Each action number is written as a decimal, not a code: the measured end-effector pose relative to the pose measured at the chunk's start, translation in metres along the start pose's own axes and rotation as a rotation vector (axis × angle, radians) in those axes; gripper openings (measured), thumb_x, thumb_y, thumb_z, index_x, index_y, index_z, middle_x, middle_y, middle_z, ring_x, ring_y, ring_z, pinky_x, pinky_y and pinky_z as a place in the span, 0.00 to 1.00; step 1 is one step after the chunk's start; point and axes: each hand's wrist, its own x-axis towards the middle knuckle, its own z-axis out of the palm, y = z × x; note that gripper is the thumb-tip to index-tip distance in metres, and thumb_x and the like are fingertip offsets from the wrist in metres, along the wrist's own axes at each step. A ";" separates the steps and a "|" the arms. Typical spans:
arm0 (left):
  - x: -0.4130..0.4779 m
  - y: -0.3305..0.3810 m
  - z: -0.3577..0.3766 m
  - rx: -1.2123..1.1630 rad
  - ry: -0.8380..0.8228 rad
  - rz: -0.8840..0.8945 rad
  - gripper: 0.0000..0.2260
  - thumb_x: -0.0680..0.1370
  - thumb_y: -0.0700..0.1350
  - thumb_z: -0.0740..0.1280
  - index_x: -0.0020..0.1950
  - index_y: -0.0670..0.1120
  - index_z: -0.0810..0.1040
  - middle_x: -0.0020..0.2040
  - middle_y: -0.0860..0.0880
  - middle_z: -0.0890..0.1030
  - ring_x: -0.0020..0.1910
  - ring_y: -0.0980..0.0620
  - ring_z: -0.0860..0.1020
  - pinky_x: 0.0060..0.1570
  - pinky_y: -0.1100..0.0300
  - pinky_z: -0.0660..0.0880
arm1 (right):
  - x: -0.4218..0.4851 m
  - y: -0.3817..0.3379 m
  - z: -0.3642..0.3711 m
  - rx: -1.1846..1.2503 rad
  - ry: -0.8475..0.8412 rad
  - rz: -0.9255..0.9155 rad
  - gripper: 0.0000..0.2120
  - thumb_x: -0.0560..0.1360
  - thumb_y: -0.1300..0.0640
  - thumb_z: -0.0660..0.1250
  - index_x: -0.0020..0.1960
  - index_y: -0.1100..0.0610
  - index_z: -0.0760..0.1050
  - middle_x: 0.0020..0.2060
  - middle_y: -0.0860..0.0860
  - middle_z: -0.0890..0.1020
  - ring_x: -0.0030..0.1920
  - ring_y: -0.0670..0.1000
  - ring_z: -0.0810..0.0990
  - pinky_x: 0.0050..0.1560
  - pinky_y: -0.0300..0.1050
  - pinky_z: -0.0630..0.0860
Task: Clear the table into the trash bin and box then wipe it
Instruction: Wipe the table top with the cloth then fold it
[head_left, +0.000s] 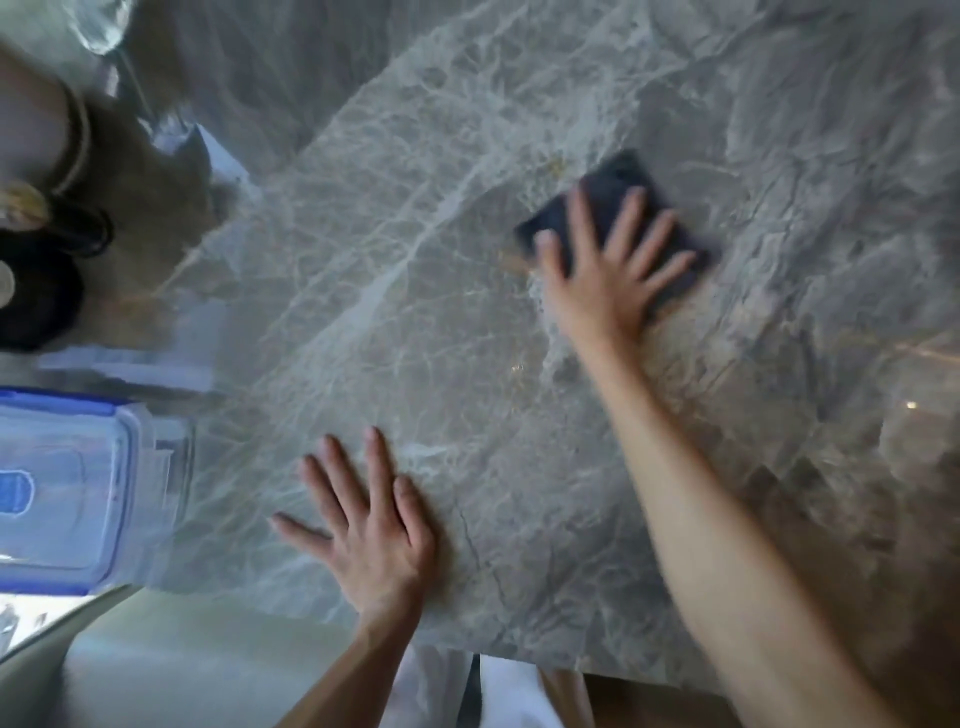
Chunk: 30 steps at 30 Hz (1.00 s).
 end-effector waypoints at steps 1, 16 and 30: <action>0.000 0.000 0.000 -0.001 0.002 0.001 0.26 0.80 0.55 0.47 0.78 0.60 0.48 0.81 0.49 0.47 0.80 0.47 0.43 0.70 0.28 0.43 | -0.024 -0.018 0.004 -0.002 0.017 -0.132 0.27 0.77 0.32 0.48 0.75 0.35 0.57 0.78 0.56 0.58 0.78 0.67 0.52 0.71 0.75 0.47; -0.001 -0.001 0.003 0.005 -0.005 -0.003 0.26 0.80 0.56 0.46 0.79 0.59 0.49 0.81 0.49 0.45 0.80 0.47 0.44 0.71 0.29 0.42 | 0.038 0.027 -0.009 0.013 -0.015 0.055 0.28 0.77 0.32 0.45 0.76 0.36 0.55 0.79 0.56 0.57 0.78 0.68 0.50 0.70 0.76 0.47; 0.000 0.003 -0.006 -0.019 -0.016 -0.011 0.25 0.80 0.56 0.46 0.78 0.60 0.48 0.81 0.49 0.46 0.80 0.47 0.43 0.71 0.28 0.42 | -0.028 0.023 -0.003 -0.022 -0.002 -0.258 0.26 0.79 0.35 0.49 0.76 0.38 0.56 0.78 0.57 0.59 0.77 0.68 0.53 0.69 0.76 0.51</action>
